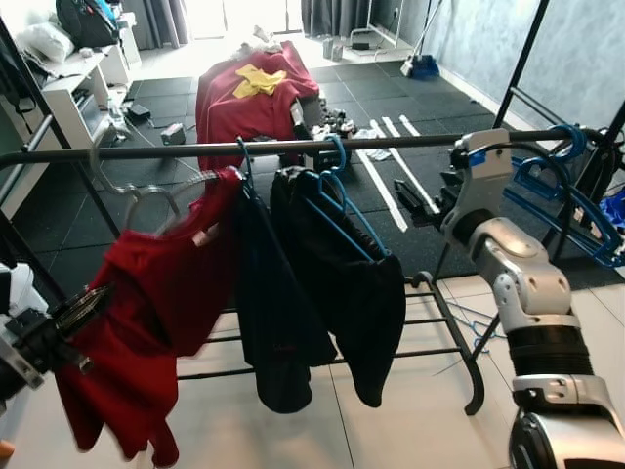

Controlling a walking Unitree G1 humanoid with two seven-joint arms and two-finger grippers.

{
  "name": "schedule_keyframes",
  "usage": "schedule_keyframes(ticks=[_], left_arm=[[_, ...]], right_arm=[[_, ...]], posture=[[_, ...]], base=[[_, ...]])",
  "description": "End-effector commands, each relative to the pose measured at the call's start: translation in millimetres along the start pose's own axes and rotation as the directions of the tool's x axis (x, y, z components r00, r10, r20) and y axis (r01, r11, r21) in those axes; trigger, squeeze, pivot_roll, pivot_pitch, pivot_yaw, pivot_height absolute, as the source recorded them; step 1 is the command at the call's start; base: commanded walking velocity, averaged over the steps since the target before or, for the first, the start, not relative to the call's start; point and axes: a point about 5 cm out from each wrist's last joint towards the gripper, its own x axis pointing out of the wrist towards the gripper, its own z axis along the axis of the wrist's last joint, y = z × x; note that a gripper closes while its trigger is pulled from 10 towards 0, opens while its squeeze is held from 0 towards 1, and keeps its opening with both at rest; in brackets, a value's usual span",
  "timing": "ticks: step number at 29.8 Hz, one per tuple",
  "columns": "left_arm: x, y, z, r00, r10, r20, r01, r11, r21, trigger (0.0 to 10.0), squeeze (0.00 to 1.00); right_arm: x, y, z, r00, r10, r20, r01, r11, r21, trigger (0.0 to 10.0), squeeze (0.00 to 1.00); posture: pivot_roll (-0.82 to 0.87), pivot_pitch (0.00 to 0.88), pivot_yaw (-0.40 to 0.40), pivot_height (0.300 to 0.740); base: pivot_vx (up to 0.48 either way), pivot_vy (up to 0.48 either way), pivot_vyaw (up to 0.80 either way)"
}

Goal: Hang hanger

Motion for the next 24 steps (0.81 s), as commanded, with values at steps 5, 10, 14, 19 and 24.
schedule_keyframes(ticks=[5,10,14,19,24], left_arm=[[-7.8,-3.6,0.2,0.993,-0.053,-0.108,0.062,0.994,0.084,10.0,0.00],[-29.8,2.3,19.9,0.971,-0.149,-0.188,0.177,0.974,0.142,10.0,0.00],[-41.0,5.1,36.5,0.952,-0.213,-0.218,0.250,0.955,0.158,10.0,0.00],[-45.4,2.0,55.7,0.932,-0.308,-0.191,0.337,0.930,0.145,10.0,0.00],[-36.3,-13.9,73.0,0.886,-0.448,-0.121,0.462,0.876,0.139,10.0,0.00]], right_arm=[[-3.1,8.0,-1.4,0.992,0.119,-0.028,-0.120,0.993,-0.019,10.0,0.00],[-23.3,13.1,10.0,0.889,0.455,-0.049,-0.457,0.887,-0.061,10.0,0.00],[-43.1,10.5,18.0,0.789,0.609,-0.076,-0.614,0.781,-0.112,10.0,0.00],[-61.5,14.6,28.7,0.669,0.740,-0.066,-0.743,0.662,-0.102,10.0,0.00],[-71.5,27.7,38.7,0.550,0.834,-0.033,-0.833,0.546,-0.090,10.0,0.00]], posture=[[-0.13,0.066,0.031,0.740],[-0.13,0.065,0.025,0.740],[-0.13,0.065,0.024,0.740],[-0.13,0.063,0.025,0.740],[-0.12,0.059,0.023,0.740]], base=[[0.000,0.000,0.00],[0.000,0.000,0.00],[0.000,0.000,0.00],[0.000,0.000,0.00],[0.000,0.000,0.00]])
